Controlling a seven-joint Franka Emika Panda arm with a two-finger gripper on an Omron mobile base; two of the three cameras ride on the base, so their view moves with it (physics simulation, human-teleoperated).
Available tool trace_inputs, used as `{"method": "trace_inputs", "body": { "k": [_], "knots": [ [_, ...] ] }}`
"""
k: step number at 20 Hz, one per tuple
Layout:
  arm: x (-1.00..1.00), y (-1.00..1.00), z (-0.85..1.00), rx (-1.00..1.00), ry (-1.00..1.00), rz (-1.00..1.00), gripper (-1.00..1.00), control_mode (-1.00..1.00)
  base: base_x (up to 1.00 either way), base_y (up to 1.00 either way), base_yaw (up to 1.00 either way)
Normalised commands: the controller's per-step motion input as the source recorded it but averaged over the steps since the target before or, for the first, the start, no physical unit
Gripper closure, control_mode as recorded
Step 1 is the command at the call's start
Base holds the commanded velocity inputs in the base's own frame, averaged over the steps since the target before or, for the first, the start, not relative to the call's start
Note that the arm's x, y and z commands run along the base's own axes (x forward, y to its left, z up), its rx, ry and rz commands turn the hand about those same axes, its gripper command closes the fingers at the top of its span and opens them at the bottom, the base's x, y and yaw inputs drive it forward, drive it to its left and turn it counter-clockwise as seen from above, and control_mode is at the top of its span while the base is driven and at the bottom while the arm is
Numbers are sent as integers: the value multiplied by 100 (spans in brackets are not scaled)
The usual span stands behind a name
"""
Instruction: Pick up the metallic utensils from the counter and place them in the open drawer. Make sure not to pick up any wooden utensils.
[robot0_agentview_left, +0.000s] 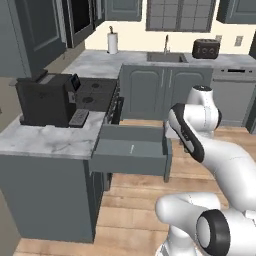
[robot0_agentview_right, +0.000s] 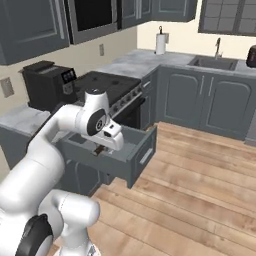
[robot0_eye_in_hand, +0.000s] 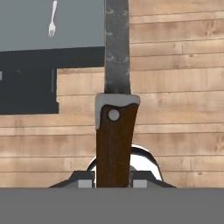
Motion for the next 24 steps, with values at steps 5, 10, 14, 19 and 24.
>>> {"method": "trace_inputs", "body": {
  "k": [5,10,14,19,24],
  "knots": [
    [0,0,0,0,0,0,100,100,89,32,-21],
    [0,0,0,0,0,0,100,100,69,5,-14],
    [0,0,0,0,0,0,100,100,12,0,-3],
    [0,0,0,0,0,0,100,100,0,0,0],
    [0,0,0,0,0,0,100,100,0,0,0]
  ]
}}
